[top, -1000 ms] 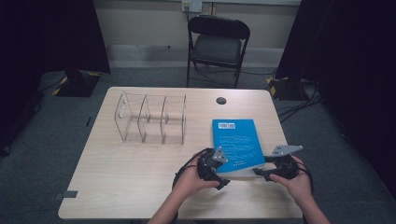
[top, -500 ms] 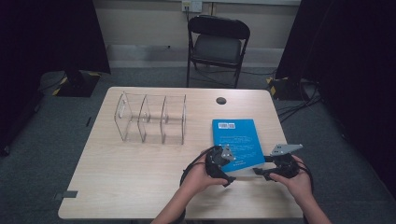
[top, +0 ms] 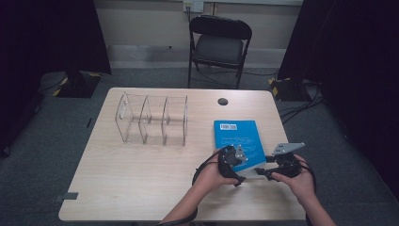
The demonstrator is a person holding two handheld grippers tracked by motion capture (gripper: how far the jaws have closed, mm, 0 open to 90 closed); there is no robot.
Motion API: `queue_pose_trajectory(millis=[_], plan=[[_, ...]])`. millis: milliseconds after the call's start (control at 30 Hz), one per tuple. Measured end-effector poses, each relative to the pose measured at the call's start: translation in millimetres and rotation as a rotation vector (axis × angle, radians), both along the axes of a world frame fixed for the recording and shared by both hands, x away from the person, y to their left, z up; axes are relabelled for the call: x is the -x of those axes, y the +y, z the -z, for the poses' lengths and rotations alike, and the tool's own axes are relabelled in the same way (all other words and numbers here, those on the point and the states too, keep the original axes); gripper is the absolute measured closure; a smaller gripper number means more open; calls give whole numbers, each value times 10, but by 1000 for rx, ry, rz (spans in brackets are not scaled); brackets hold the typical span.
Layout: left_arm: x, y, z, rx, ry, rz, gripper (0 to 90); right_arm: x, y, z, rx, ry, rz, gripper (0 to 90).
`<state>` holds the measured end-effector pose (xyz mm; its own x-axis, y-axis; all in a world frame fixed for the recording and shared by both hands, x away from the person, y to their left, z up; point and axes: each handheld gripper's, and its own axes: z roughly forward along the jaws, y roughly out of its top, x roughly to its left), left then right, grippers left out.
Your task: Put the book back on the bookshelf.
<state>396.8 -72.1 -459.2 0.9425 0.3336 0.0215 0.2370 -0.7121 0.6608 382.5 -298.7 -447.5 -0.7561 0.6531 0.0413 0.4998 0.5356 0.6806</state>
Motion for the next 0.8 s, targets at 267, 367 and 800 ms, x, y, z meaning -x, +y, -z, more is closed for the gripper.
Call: queue_pose_trajectory(millis=[267,367,800], plan=[[-21,-52,2,-33,-20,12,149,0,4,-15,-9,12,11,343],[-26,-71,15,-22,-26,3,145,-5,6,-18,-13,10,14,343],[-68,-161,70,-6,-88,-31,149,-15,19,-40,-17,35,34,345]])
